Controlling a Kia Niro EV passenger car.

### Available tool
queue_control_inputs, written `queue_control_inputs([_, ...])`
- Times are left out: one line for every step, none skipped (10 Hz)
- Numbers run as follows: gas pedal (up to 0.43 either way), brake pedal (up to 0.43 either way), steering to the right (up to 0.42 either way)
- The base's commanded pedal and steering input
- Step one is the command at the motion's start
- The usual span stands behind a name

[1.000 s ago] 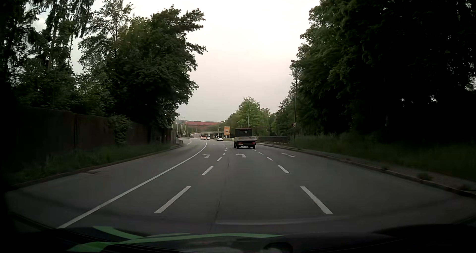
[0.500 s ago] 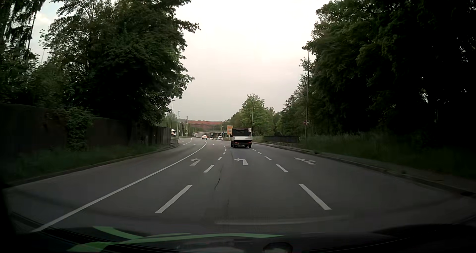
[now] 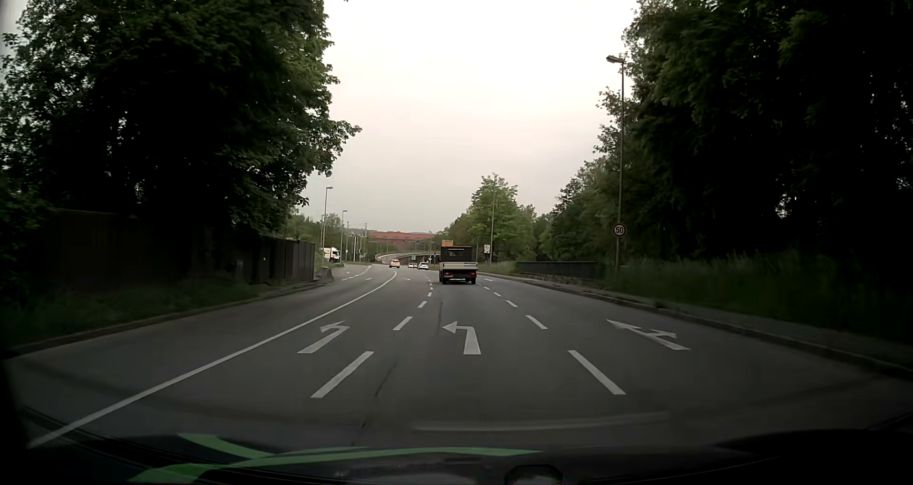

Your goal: Follow the waypoints while adhering to traffic rules and regulations

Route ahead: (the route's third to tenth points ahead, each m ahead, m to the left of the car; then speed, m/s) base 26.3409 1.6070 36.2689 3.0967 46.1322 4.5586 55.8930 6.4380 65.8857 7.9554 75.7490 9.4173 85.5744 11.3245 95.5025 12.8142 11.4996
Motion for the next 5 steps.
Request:
queue_control_inputs([0.059, 0.000, -0.012])
queue_control_inputs([0.059, 0.000, -0.013])
queue_control_inputs([0.059, 0.000, -0.014])
queue_control_inputs([0.059, 0.000, -0.015])
queue_control_inputs([0.059, 0.000, -0.015])
